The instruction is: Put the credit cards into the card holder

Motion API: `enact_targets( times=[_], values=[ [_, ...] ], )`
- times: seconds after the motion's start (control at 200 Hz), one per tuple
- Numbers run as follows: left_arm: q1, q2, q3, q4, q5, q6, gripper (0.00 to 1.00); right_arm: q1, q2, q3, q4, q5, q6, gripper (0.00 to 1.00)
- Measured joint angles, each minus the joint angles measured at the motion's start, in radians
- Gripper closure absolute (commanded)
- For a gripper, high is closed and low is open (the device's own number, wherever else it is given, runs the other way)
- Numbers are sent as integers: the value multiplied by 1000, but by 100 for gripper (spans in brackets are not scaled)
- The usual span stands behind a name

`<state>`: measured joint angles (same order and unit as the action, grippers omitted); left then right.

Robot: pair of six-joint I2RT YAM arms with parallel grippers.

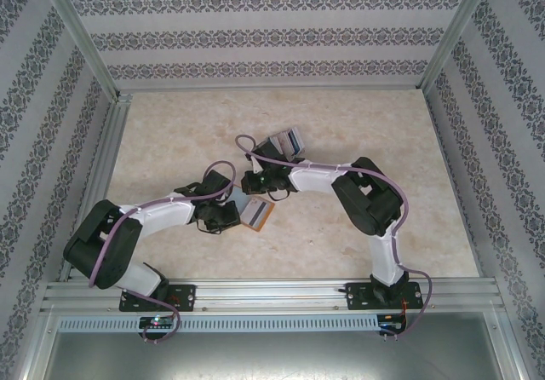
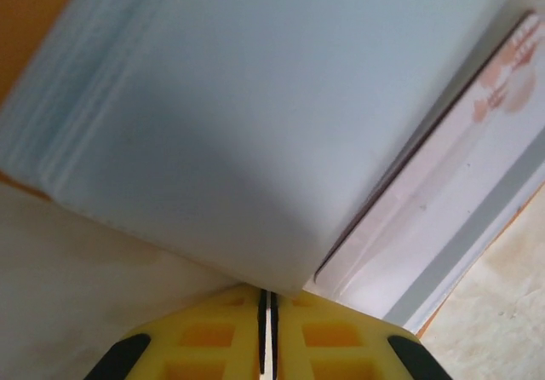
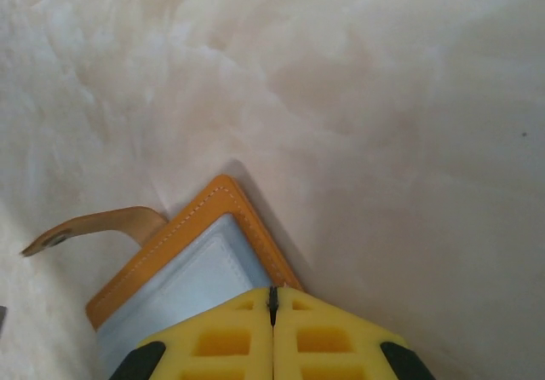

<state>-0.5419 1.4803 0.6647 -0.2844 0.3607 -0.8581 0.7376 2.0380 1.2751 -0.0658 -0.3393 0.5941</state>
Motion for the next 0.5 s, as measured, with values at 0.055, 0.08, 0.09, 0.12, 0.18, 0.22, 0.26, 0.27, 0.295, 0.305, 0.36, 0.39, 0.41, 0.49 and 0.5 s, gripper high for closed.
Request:
enact_targets(
  times=[0.055, 0.08, 0.09, 0.12, 0.18, 0.22, 0.26, 0.27, 0.295, 0.305, 0.36, 0.39, 0.41, 0.49, 0.5],
  values=[
    [-16, 0, 16, -15, 2, 0, 86, 0, 0, 16, -21, -4, -13, 91],
    [-22, -2, 26, -23, 2, 0, 85, -1, -2, 20, -30, -4, -21, 91],
    [-23, -3, 30, -24, 1, 0, 85, -1, -4, 21, -35, -3, -26, 90],
    [-27, -8, 40, -30, 1, 0, 85, -3, -10, 21, -49, -3, -34, 90],
    [-28, -36, 56, -48, -6, 0, 84, -10, -34, 21, -91, -2, -57, 88],
    [-27, -60, 64, -60, -16, 0, 83, -17, -55, 21, -116, -1, -72, 86],
    [-27, -88, 74, -74, -29, 0, 82, -30, -83, 21, -138, 2, -85, 85],
    [-27, -95, 77, -77, -32, 0, 82, -34, -92, 21, -144, 3, -89, 85],
    [-27, -111, 83, -86, -42, 1, 81, -43, -109, 21, -154, 3, -98, 84],
    [-27, -115, 85, -88, -45, 1, 81, -48, -118, 21, -159, 5, -100, 83],
    [-27, -144, 100, -103, -64, 1, 79, -73, -166, 21, -178, 7, -119, 80],
    [-27, -156, 112, -112, -79, 5, 78, -90, -193, 21, -187, 8, -130, 79],
    [-27, -162, 120, -119, -87, 8, 78, -101, -209, 21, -192, 9, -134, 78],
    [-27, -165, 165, -148, -122, 21, 78, -145, -270, 21, -206, 9, -162, 74],
    [-27, -164, 170, -151, -126, 23, 78, -149, -276, 21, -208, 9, -163, 73]
  ],
)
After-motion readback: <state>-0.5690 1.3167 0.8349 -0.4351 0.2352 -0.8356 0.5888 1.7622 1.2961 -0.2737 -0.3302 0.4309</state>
